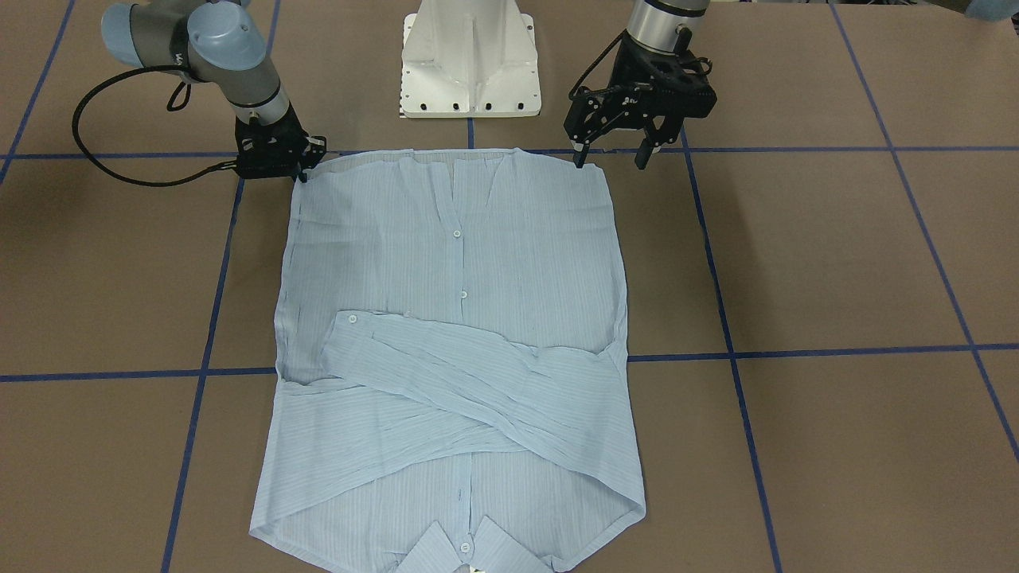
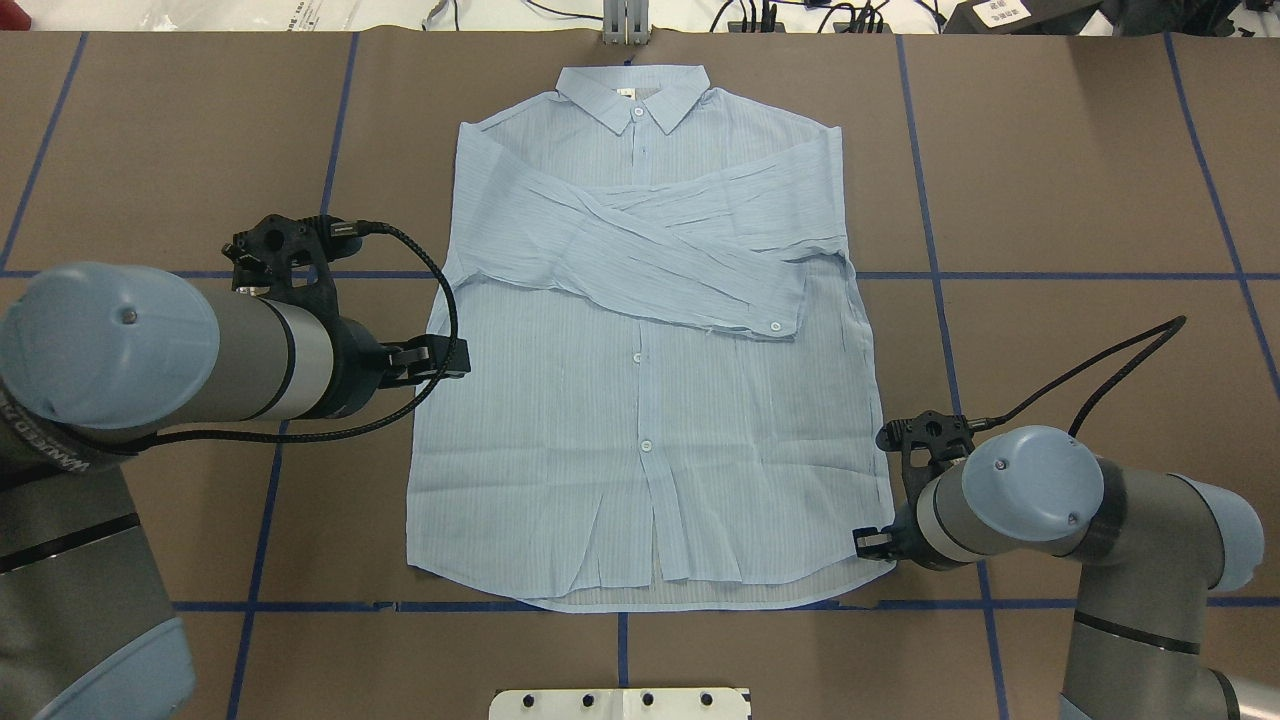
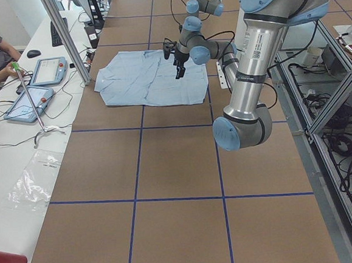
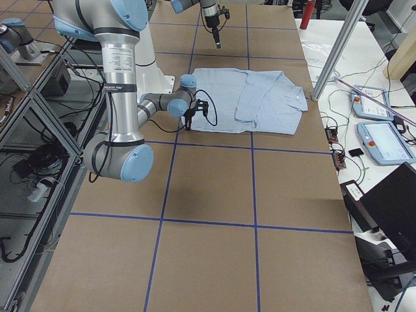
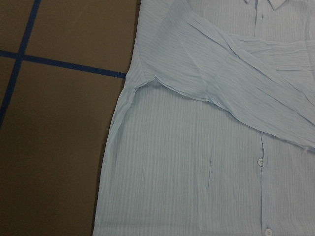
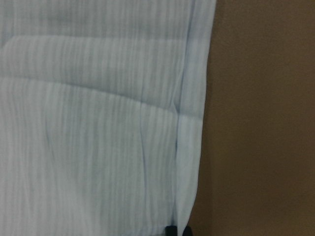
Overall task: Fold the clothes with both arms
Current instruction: 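Grasp the two hem corners nearest the robot with both grippers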
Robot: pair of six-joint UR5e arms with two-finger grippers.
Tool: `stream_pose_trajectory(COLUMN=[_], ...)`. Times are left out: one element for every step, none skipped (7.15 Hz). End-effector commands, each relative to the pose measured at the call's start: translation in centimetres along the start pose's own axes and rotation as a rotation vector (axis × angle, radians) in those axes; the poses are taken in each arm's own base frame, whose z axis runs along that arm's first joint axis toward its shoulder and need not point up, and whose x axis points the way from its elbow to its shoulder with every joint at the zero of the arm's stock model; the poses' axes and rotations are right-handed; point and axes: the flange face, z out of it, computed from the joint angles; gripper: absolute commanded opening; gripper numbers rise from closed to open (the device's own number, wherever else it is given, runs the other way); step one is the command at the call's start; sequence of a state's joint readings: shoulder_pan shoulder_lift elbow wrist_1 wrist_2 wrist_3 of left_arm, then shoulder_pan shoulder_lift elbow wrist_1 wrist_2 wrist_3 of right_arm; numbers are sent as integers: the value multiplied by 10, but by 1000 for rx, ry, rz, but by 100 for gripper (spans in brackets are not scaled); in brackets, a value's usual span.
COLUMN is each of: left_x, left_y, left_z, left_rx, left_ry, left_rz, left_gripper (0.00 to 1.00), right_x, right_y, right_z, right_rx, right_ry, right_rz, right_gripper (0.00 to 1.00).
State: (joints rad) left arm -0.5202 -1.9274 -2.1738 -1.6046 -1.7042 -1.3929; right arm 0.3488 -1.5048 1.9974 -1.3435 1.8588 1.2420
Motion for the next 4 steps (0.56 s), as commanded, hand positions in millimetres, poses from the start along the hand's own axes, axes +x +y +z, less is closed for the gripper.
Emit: stream_pose_trajectory(left_x=[-5,-14,-10,-5], left_y=[4,30,69,98], left_z=[23,35,48,57], left_rx=[-20,-67,-124,-165], left_ry=[-41,-66,-79,-88], left_rz=[-3,-1,-14,-27], left_gripper=[99,99,99,96], right_x=[-6,-11,-15,-17], right_y=[0,2,1,1], right_z=[-18,-28,-39,-47], right_rx=[19,26,36,46], right_ry=[-31,-54,-76,-90], right_rz=[5,25,22,21], right_gripper=[0,0,0,0])
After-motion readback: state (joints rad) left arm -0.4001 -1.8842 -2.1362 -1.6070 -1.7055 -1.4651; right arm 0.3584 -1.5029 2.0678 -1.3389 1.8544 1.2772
